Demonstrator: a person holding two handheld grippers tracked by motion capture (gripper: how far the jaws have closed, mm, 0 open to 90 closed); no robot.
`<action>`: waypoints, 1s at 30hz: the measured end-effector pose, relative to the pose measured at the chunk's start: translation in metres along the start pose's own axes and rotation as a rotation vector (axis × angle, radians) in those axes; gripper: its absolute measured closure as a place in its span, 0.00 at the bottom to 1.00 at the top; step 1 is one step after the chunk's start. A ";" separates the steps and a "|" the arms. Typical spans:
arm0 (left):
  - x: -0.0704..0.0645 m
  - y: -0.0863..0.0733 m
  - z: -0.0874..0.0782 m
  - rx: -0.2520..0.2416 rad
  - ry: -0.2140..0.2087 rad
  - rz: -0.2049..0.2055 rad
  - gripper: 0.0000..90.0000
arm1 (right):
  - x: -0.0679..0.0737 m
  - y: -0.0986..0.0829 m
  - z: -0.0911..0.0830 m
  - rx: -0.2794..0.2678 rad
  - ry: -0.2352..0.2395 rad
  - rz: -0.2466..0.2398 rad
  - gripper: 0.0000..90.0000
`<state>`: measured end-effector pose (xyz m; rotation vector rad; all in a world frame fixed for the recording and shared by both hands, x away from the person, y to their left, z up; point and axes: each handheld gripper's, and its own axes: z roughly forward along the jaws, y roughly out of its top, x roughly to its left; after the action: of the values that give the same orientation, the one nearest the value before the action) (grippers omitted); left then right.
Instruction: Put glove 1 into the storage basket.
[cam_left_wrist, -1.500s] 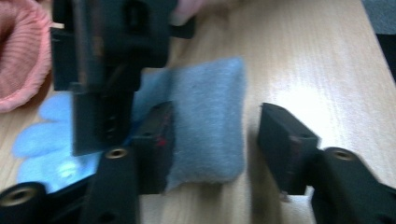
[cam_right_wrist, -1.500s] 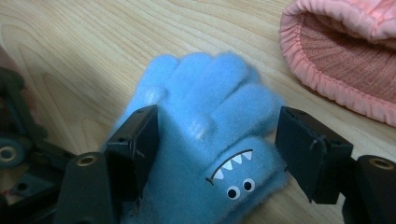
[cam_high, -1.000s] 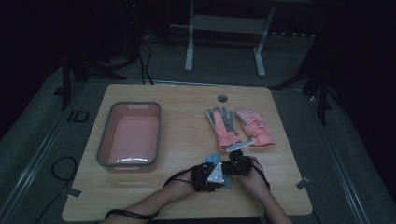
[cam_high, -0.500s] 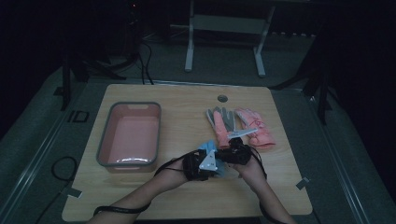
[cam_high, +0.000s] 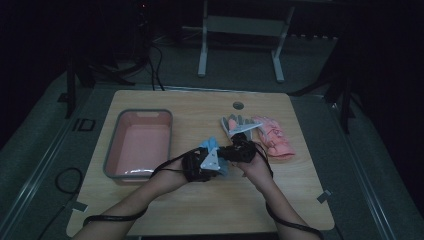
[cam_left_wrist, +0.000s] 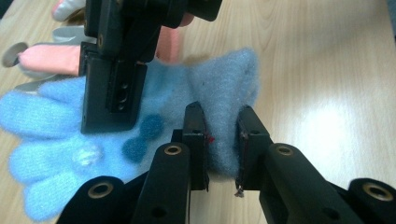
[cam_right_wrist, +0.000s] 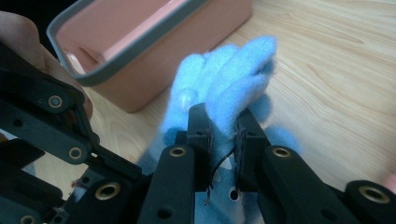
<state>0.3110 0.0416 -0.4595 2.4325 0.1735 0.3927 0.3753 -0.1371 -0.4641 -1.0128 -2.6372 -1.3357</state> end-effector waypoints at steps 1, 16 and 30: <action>0.001 -0.002 -0.002 0.002 0.000 -0.008 0.87 | 0.001 0.003 0.002 0.001 0.002 -0.002 0.89; 0.019 -0.026 -0.050 0.053 0.062 -0.020 0.87 | 0.024 0.050 0.036 0.007 0.072 -0.051 0.89; 0.029 -0.062 -0.093 0.088 0.115 -0.073 0.87 | 0.056 0.090 0.075 0.018 0.128 -0.109 0.89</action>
<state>0.3068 0.1509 -0.4235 2.4824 0.3346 0.5020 0.4009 -0.0143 -0.4309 -0.7631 -2.6381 -1.3445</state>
